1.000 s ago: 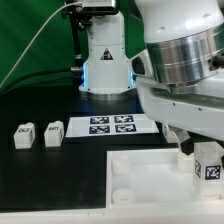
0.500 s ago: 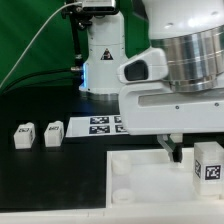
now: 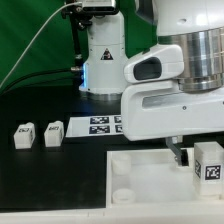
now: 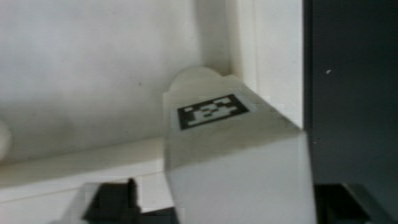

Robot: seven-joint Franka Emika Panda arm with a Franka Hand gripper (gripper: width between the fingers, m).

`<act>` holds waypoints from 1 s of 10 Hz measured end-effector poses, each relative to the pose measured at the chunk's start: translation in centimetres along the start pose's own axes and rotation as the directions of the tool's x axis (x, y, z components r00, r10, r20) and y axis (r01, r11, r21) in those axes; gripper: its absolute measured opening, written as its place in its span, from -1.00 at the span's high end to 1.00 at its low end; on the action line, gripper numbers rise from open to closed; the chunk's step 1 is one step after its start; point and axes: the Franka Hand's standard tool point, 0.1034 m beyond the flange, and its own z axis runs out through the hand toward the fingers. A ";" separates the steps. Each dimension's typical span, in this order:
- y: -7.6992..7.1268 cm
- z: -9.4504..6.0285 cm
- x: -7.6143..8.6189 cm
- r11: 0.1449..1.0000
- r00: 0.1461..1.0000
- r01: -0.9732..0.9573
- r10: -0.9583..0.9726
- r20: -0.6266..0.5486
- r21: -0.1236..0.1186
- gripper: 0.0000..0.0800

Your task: Assemble one leg

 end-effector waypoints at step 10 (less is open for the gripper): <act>0.6 0.2 -0.6 0.326 0.326 -0.945 0.941 0.093 0.018 0.25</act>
Offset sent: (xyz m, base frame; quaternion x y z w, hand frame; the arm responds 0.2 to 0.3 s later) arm 0.0000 0.0000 0.0000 0.0000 0.0000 0.1790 0.9838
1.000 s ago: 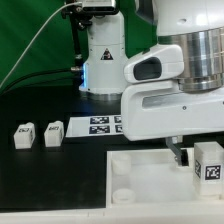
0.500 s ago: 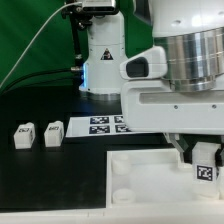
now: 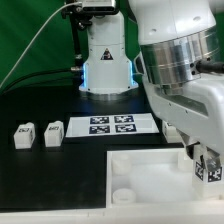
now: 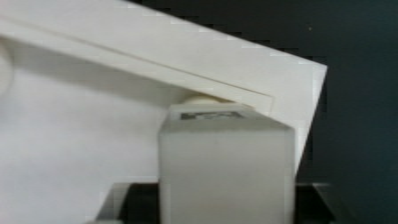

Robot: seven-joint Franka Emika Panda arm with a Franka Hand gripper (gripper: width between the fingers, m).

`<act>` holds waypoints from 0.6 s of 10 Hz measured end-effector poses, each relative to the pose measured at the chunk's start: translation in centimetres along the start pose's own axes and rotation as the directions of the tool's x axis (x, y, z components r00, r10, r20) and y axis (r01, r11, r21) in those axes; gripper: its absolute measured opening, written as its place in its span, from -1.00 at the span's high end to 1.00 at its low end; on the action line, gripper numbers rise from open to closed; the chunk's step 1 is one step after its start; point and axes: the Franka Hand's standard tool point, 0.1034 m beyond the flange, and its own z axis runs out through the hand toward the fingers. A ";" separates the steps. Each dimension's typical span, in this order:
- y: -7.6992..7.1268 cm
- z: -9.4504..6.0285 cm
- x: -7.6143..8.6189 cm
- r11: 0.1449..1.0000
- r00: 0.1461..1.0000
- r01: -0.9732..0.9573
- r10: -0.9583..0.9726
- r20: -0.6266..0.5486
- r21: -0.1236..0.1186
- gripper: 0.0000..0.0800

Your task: Assemble one leg

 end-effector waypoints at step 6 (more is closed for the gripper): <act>-0.3 -0.3 -0.2 0.795 0.796 0.605 -0.605 -0.004 -0.041 -0.59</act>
Offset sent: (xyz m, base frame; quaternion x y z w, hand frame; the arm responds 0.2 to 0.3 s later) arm 0.0000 0.0000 0.0000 0.0000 0.0000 -0.0899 0.9960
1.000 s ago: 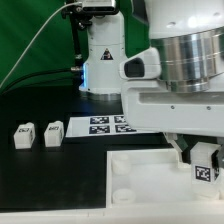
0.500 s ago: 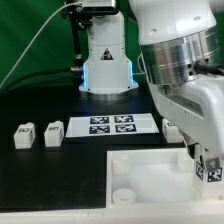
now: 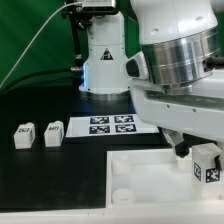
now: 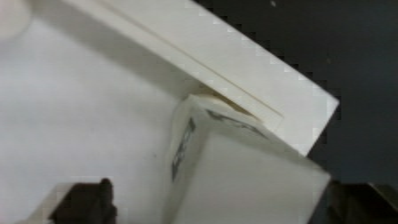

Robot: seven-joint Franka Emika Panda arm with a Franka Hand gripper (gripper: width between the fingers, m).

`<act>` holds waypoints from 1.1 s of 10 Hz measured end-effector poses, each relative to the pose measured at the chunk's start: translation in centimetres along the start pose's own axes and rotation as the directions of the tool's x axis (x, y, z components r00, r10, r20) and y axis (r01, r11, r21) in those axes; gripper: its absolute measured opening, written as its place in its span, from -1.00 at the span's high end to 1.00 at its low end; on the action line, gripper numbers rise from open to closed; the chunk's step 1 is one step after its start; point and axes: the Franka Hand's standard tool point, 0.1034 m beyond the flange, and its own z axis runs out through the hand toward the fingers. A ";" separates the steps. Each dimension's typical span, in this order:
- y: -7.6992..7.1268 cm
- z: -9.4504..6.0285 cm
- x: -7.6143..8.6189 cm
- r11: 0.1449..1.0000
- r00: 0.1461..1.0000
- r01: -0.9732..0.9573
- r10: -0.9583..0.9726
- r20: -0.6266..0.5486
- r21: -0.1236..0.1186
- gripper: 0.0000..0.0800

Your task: Assemble one leg

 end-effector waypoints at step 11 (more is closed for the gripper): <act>-0.2 0.4 -0.4 0.831 0.834 0.548 -0.551 -0.012 -0.089 0.27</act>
Offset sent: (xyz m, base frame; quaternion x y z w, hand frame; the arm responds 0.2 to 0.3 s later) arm 0.0000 0.0000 0.0000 0.0000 0.0000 -0.1790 0.9838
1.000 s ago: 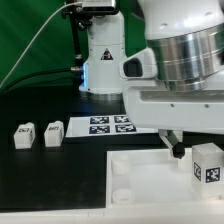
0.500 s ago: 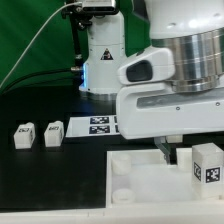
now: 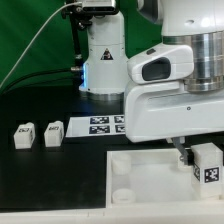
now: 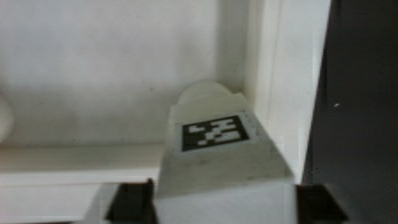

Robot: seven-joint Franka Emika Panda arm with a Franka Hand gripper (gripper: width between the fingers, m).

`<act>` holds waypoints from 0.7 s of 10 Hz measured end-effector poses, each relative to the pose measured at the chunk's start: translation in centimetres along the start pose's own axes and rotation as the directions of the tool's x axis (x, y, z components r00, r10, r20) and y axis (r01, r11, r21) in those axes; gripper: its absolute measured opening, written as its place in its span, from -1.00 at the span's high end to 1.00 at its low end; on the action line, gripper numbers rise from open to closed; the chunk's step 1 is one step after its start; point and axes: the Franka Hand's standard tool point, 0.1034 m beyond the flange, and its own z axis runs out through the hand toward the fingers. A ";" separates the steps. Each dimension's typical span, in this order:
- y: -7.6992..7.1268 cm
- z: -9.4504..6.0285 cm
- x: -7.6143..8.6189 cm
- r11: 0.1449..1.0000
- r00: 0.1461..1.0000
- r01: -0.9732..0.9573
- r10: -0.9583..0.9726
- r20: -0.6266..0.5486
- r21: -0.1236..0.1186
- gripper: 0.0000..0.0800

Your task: Assemble one leg

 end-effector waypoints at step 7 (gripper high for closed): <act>0.4 0.1 0.0 0.398 0.399 -0.917 0.915 0.061 0.027 0.27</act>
Offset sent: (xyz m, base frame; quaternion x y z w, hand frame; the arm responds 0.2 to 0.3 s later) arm 0.0075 0.0023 0.0020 0.0199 0.0233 0.4651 0.8847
